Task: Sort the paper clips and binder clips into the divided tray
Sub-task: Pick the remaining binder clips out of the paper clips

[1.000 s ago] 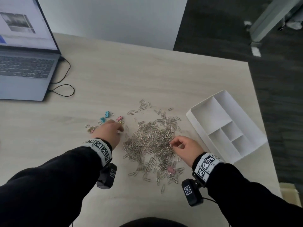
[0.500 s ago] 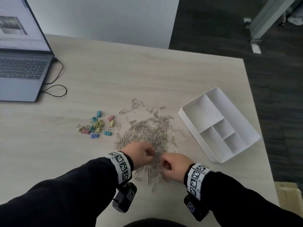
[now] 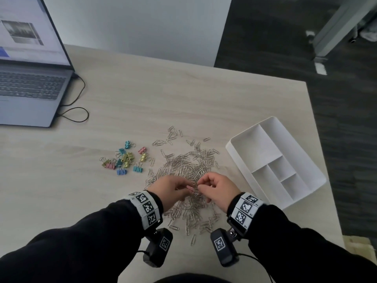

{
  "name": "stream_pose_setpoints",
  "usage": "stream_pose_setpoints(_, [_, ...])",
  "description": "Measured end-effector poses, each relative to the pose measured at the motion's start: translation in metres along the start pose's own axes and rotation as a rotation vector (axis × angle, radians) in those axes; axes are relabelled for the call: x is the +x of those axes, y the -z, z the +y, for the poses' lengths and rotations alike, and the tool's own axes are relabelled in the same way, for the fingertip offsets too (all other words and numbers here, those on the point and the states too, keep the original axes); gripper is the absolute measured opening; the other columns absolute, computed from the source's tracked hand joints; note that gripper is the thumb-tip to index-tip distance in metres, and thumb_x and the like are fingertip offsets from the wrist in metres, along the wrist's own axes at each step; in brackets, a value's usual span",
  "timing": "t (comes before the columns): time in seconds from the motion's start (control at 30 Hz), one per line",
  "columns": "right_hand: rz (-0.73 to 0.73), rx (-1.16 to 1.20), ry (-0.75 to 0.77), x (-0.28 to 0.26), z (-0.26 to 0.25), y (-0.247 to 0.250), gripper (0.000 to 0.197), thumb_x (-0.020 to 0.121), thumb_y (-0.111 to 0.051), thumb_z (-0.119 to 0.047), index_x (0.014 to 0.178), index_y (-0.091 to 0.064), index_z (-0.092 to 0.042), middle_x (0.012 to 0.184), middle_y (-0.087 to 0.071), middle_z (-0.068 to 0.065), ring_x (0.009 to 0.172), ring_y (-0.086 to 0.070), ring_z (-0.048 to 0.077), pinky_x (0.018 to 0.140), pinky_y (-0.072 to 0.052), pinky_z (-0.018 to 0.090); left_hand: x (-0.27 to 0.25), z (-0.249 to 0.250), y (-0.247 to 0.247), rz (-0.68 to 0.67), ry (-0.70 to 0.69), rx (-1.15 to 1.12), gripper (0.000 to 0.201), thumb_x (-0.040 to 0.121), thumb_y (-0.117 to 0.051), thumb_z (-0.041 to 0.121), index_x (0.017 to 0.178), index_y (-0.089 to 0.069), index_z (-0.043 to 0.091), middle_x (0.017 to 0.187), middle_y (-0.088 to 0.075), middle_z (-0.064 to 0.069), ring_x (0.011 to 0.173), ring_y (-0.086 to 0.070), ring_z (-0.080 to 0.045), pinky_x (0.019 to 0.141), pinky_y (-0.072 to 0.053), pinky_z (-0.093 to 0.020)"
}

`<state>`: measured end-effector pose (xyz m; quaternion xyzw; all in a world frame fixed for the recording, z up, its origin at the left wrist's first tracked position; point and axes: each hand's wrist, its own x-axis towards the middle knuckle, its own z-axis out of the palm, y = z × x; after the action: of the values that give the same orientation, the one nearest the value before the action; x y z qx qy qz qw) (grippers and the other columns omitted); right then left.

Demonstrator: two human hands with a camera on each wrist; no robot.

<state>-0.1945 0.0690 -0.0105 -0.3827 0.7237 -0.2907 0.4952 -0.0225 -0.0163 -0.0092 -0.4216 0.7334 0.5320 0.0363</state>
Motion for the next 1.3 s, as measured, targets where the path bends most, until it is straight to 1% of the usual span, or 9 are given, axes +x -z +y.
stream_pose_setpoints(0.23, [0.097,-0.148,-0.035,0.011,0.009,0.005,0.004,0.089,-0.063,-0.023,0.088,-0.064,-0.027,0.084,-0.067,-0.005,0.071,-0.063,0.011,0.072,-0.056,0.027,-0.014,-0.063,0.073,0.162,0.248,0.184,0.010,0.094,-0.058,0.031,0.098,-0.066,0.026,0.080,-0.068,0.011,0.066,-0.061,-0.002,0.054,-0.044,-0.015])
stream_pose_setpoints(0.33, [0.079,-0.199,-0.039,0.017,0.003,0.005,0.004,0.090,-0.062,-0.025,0.091,-0.062,-0.029,0.086,-0.066,-0.007,0.074,-0.063,0.009,0.070,-0.055,0.023,-0.020,-0.086,0.090,0.155,0.338,0.336,0.013,0.093,-0.058,0.036,0.095,-0.065,0.025,0.083,-0.066,0.009,0.074,-0.061,-0.008,0.064,-0.046,-0.022])
stream_pose_setpoints(0.43, [0.071,-0.248,-0.034,0.021,-0.003,0.003,0.004,0.091,-0.061,-0.027,0.093,-0.061,-0.031,0.088,-0.065,-0.008,0.074,-0.062,0.006,0.071,-0.056,0.023,-0.020,-0.095,0.100,0.217,0.391,0.384,0.014,0.091,-0.057,0.040,0.086,-0.062,0.027,0.081,-0.065,0.007,0.072,-0.059,-0.010,0.059,-0.042,-0.022])
stream_pose_setpoints(0.6, [0.120,-0.437,-0.003,0.026,-0.005,0.005,0.021,0.088,-0.063,-0.031,0.108,-0.060,-0.028,0.110,-0.055,-0.012,0.094,-0.056,0.005,0.094,-0.051,0.030,-0.018,-0.097,0.106,0.313,0.482,0.339,0.024,0.086,-0.062,0.046,0.079,-0.054,0.025,0.077,-0.064,0.002,0.067,-0.061,-0.015,0.061,-0.051,-0.027])
stream_pose_setpoints(0.73, [0.134,-0.600,0.014,0.028,-0.005,0.014,0.050,0.083,-0.066,-0.049,0.127,-0.051,-0.031,0.134,-0.041,-0.006,0.098,-0.051,0.005,0.097,-0.043,0.025,-0.024,-0.075,0.103,0.401,0.345,0.385,0.029,0.083,-0.065,0.045,0.083,-0.045,0.025,0.078,-0.059,0.006,0.064,-0.054,-0.011,0.053,-0.041,-0.026])
stream_pose_setpoints(0.87, [0.012,-0.661,-0.024,0.034,-0.004,0.017,0.092,0.065,-0.070,-0.071,0.142,-0.029,-0.042,0.147,-0.020,-0.011,0.121,-0.048,0.014,0.105,-0.041,0.033,-0.024,-0.043,0.080,0.142,0.049,0.610,0.048,0.081,-0.066,0.051,0.119,-0.047,0.032,0.126,-0.049,0.010,0.087,-0.056,-0.005,0.075,-0.054,-0.021])
stream_pose_setpoints(0.97, [-0.095,-0.722,0.001,0.038,-0.005,0.011,0.105,0.058,-0.075,-0.071,0.144,-0.021,-0.045,0.155,-0.008,-0.011,0.135,-0.038,0.022,0.113,-0.034,0.041,-0.013,-0.037,0.063,0.034,0.009,0.746,0.079,0.073,-0.071,0.058,0.137,-0.029,0.039,0.140,-0.036,0.006,0.086,-0.062,-0.012,0.074,-0.059,-0.031])
stream_pose_setpoints(1.13, [-0.191,-0.856,0.065,0.035,0.004,-0.006,0.099,0.066,-0.077,-0.058,0.145,-0.018,-0.047,0.156,-0.004,-0.009,0.140,-0.030,0.023,0.114,-0.033,0.045,0.003,-0.036,0.041,-0.008,0.028,0.833,0.101,0.063,-0.078,0.059,0.140,-0.016,0.042,0.138,-0.032,-0.003,0.084,-0.065,-0.023,0.065,-0.060,-0.036])
stream_pose_setpoints(1.3, [-0.106,-0.792,0.149,0.030,0.015,-0.009,0.059,0.083,-0.068,-0.040,0.135,-0.042,-0.036,0.127,-0.035,-0.005,0.099,-0.055,0.014,0.092,-0.052,0.033,0.012,-0.031,0.033,0.007,0.016,0.797,0.074,0.075,-0.066,0.057,0.135,-0.025,0.048,0.127,-0.037,0.000,0.083,-0.064,-0.022,0.062,-0.055,-0.032])
